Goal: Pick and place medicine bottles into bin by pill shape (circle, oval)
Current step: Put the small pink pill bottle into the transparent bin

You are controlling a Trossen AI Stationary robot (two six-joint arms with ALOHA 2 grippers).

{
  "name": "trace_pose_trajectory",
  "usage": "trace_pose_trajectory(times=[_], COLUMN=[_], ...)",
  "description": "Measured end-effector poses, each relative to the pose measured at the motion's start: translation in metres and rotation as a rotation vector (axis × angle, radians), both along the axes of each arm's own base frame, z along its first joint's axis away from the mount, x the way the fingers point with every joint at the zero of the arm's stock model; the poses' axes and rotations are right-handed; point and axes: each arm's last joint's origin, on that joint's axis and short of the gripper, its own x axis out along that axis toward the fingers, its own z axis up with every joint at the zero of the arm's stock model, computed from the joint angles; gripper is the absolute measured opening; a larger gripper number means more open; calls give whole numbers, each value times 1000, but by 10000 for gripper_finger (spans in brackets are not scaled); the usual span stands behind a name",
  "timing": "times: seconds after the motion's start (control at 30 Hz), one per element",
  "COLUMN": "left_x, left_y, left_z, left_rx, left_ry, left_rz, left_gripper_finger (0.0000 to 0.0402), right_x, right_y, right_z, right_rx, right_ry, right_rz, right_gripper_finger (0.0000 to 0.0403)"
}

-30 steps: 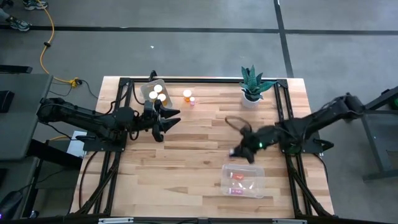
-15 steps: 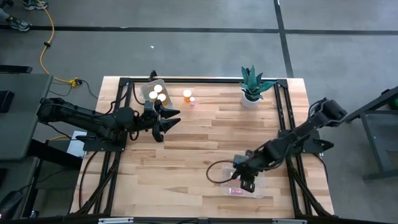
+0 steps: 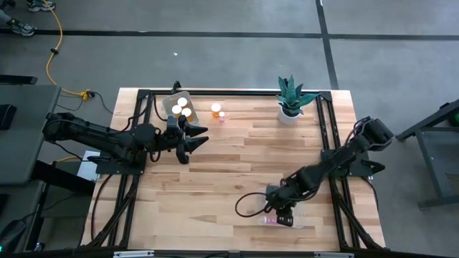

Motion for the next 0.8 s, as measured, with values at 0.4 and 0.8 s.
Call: trace_pose_trajectory(times=[0.4,0.8], left_x=[9,12], left_y=[15,26], left_z=[23,41], left_rx=[46,117], left_ry=[212,277], left_rz=[37,74], left_gripper_finger=[193,193], right_x=[-35,-12], right_y=[-54,-92], right_z=[88,123], right_rx=[-257,-533], right_ry=[-483,-878], right_rz=[-306,-459], right_gripper_finger=[252,252])
